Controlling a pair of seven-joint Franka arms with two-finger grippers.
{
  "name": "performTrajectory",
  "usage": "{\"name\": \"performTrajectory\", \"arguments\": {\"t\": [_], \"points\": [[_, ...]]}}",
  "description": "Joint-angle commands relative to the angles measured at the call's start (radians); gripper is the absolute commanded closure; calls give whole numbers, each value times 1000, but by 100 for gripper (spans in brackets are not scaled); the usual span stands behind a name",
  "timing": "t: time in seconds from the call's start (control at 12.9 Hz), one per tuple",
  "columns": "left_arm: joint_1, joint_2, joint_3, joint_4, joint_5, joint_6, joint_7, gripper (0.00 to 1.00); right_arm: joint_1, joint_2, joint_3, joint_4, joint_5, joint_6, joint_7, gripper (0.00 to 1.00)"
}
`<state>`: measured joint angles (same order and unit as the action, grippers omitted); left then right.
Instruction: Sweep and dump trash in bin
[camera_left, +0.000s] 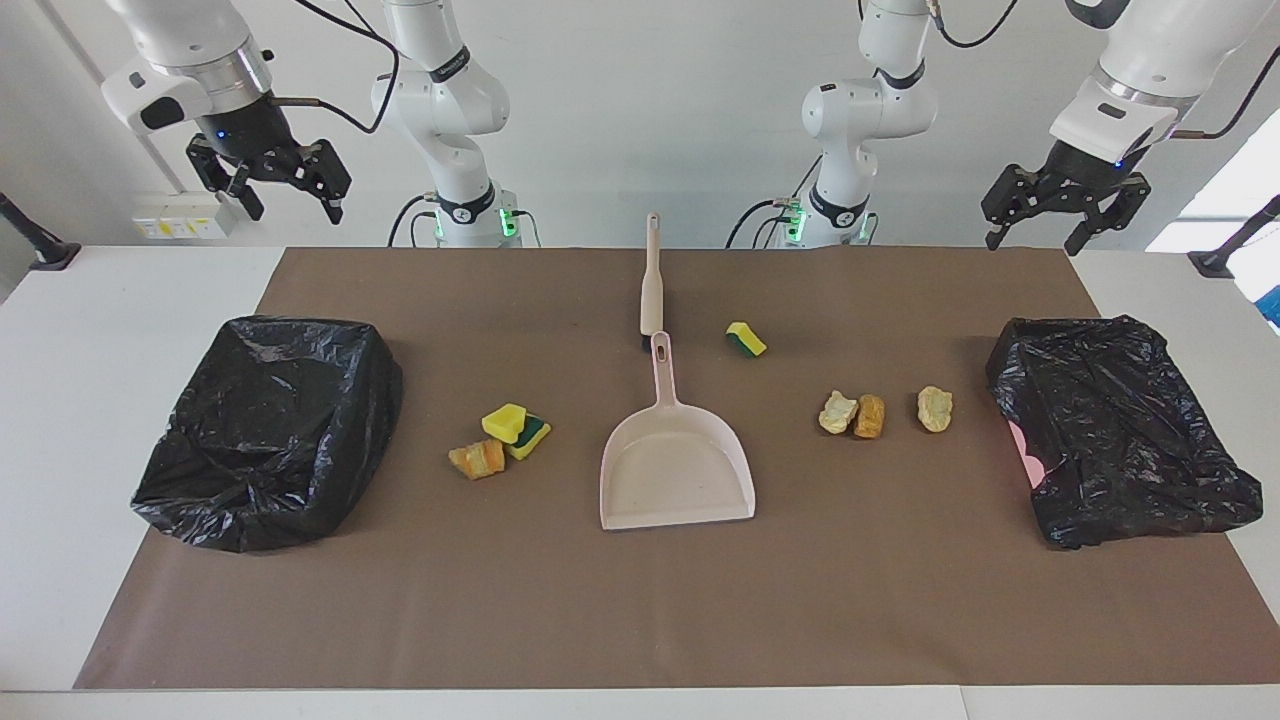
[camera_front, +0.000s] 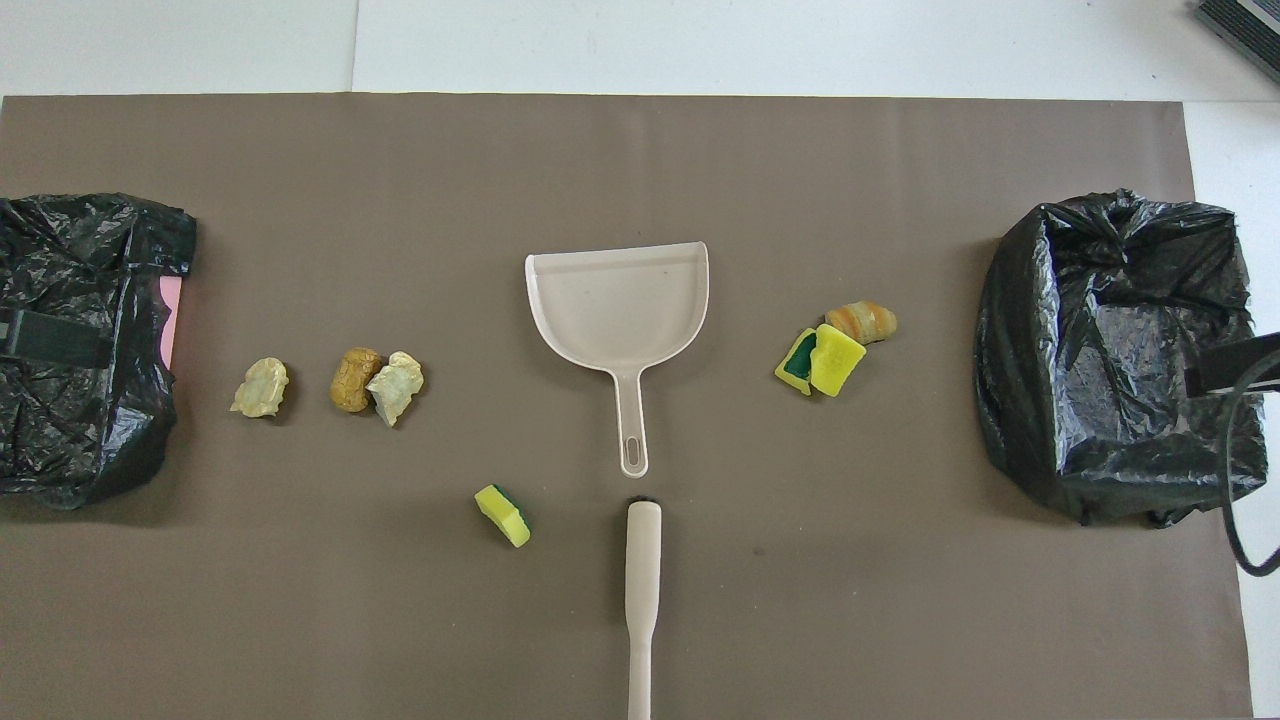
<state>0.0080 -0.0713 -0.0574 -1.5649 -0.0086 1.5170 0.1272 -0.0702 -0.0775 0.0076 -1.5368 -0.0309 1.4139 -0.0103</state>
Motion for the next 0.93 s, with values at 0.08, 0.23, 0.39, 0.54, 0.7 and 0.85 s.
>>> {"name": "performTrajectory", "arguments": {"t": [0.08,0.23,0.39,0.54,0.7,0.85], "points": [[-58,-88,10,-118,-11,2,-11,0,-3,-31,2,-42,9,13,-28,0],[-107,-140,10,-196,-16,8,-62,0,-3,-33,2,-43,9,13,-27,0],[-181,-192,8,-274,-17,25,-145,0,-3,-33,2,-45,9,14,-27,0],[-249,-211,8,-325,-24,40,-197,0,-3,-31,2,-43,11,14,-28,0],[-318,-216,8,-380,-28,67,-286,0,0,-13,3,-39,9,10,-30,0],[-397,-232,8,-455,-36,121,-354,0,0,19,12,-29,6,17,-33,0]]}}
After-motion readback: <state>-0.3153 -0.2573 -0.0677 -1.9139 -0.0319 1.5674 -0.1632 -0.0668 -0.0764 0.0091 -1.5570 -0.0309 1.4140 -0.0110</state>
